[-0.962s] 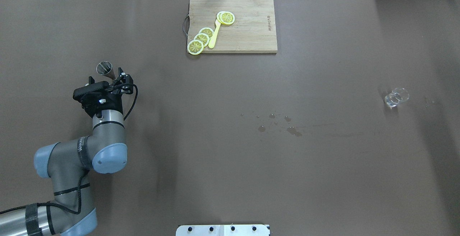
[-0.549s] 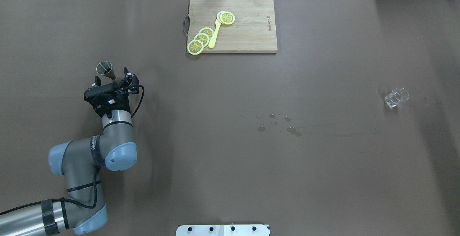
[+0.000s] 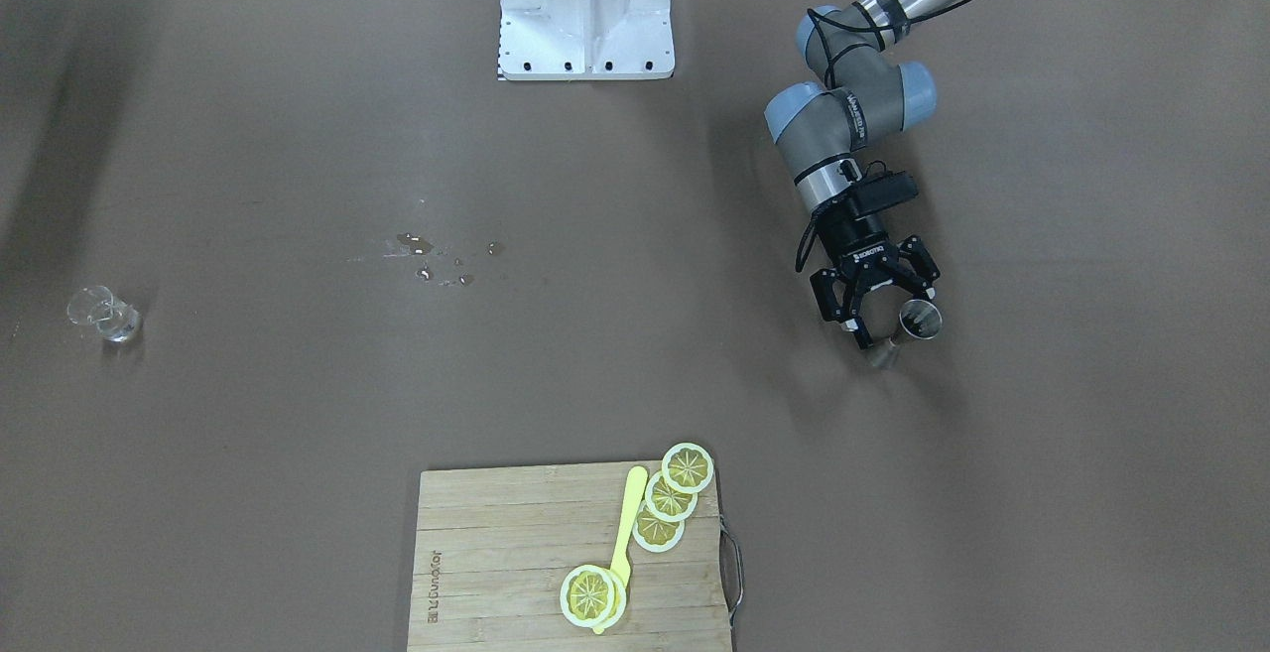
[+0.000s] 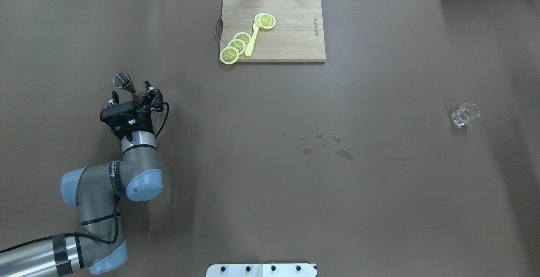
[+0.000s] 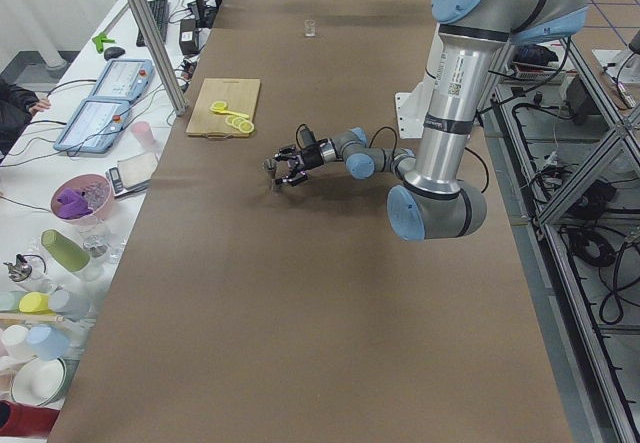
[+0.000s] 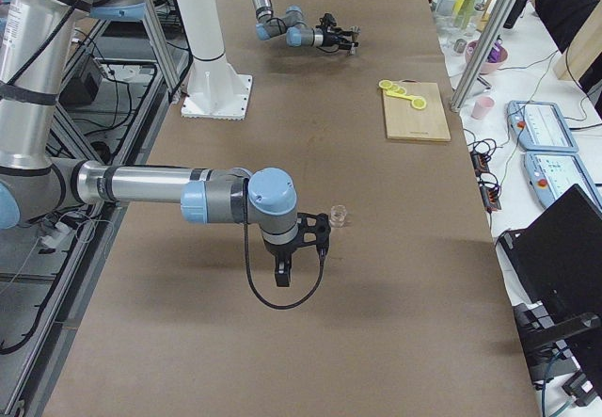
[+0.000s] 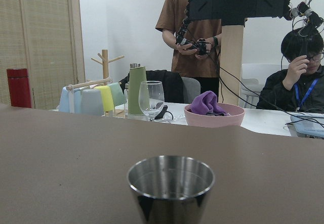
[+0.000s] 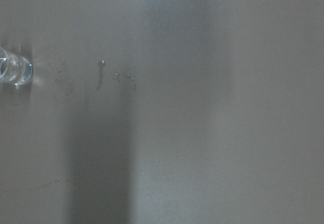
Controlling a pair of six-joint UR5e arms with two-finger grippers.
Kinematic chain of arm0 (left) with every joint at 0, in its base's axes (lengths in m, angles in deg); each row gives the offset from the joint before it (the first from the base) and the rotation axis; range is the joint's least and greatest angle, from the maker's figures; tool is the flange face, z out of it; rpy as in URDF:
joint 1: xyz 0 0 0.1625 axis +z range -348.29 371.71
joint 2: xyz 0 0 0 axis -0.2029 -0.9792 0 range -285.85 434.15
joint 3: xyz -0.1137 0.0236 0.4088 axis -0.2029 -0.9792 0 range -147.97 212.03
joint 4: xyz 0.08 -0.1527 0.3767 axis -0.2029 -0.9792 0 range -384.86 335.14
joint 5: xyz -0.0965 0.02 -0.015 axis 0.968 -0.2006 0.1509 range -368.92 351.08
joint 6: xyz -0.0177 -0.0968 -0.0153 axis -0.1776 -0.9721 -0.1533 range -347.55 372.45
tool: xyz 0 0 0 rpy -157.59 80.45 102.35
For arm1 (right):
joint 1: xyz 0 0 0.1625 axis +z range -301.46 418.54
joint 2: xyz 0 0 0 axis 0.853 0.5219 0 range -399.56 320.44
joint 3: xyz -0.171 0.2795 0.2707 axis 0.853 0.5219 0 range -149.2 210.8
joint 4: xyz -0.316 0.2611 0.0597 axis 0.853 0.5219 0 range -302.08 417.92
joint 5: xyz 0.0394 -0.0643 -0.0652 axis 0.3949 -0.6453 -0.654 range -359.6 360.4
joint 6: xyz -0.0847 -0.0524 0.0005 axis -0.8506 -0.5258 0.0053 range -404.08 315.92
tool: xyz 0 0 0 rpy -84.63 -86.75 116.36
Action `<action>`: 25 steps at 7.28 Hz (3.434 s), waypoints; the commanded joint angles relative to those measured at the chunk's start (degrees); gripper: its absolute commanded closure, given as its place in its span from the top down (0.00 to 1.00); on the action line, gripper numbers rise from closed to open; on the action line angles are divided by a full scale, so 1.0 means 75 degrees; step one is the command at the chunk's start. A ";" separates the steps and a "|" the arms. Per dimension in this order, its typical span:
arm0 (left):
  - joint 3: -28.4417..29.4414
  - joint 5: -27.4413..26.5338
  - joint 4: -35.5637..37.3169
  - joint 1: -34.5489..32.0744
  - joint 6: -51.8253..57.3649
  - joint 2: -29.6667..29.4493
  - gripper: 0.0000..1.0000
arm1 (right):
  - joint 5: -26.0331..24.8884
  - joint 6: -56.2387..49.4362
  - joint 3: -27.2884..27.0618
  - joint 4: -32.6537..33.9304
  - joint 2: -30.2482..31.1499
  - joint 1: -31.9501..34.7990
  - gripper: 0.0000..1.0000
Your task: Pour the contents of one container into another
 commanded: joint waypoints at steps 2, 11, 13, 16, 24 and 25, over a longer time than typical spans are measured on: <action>0.0022 -0.0039 0.0029 0.0041 -0.0108 0.0014 0.93 | 0.0000 0.0000 0.0000 0.0000 0.0000 0.0000 1.00; 0.0198 -0.0051 0.0041 0.0030 -0.0179 -0.0056 0.85 | 0.0047 0.0000 -0.0059 0.0000 0.0000 0.0000 1.00; 0.0256 -0.0051 0.0041 0.0030 -0.0179 -0.0056 0.73 | 0.0047 0.0000 -0.0059 0.0000 -0.0012 0.0000 1.00; 0.0257 -0.0039 0.0041 -0.0017 -0.0179 -0.0068 0.72 | 0.0176 0.0000 -0.0200 0.0000 -0.0012 0.0000 1.00; 0.0456 -0.0051 0.0041 -0.0064 -0.0155 -0.0185 0.19 | 0.0164 0.0000 -0.0176 0.0000 0.0011 0.0000 1.00; 0.0444 -0.0039 0.0041 -0.0052 -0.0167 -0.0220 0.11 | 0.0164 0.0000 -0.0176 0.0000 0.0011 0.0000 1.00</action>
